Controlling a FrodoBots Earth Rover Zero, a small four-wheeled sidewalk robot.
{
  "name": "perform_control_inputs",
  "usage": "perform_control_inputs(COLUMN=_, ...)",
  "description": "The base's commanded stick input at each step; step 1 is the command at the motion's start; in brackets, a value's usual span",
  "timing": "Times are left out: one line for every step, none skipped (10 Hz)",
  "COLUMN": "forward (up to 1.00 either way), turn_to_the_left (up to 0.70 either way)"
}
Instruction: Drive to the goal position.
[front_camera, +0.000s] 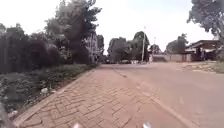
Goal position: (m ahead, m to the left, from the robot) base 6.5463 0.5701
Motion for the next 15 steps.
perform_control_inputs(forward=0.7, turn_to_the_left=0.0)
perform_control_inputs(forward=0.7, turn_to_the_left=0.0)
perform_control_inputs(forward=0.7, turn_to_the_left=0.0)
perform_control_inputs(forward=0.7, turn_to_the_left=0.0)
perform_control_inputs(forward=0.7, turn_to_the_left=0.0)
perform_control_inputs(forward=0.7, turn_to_the_left=0.0)
perform_control_inputs(forward=0.7, turn_to_the_left=0.0)
perform_control_inputs(forward=0.7, turn_to_the_left=0.0)
perform_control_inputs(forward=0.7, turn_to_the_left=0.0)
perform_control_inputs(forward=0.7, turn_to_the_left=0.0)
perform_control_inputs(forward=0.7, turn_to_the_left=0.0)
perform_control_inputs(forward=0.7, turn_to_the_left=0.0)
perform_control_inputs(forward=0.7, turn_to_the_left=0.0)
perform_control_inputs(forward=0.7, turn_to_the_left=0.0)
perform_control_inputs(forward=0.7, turn_to_the_left=0.0)
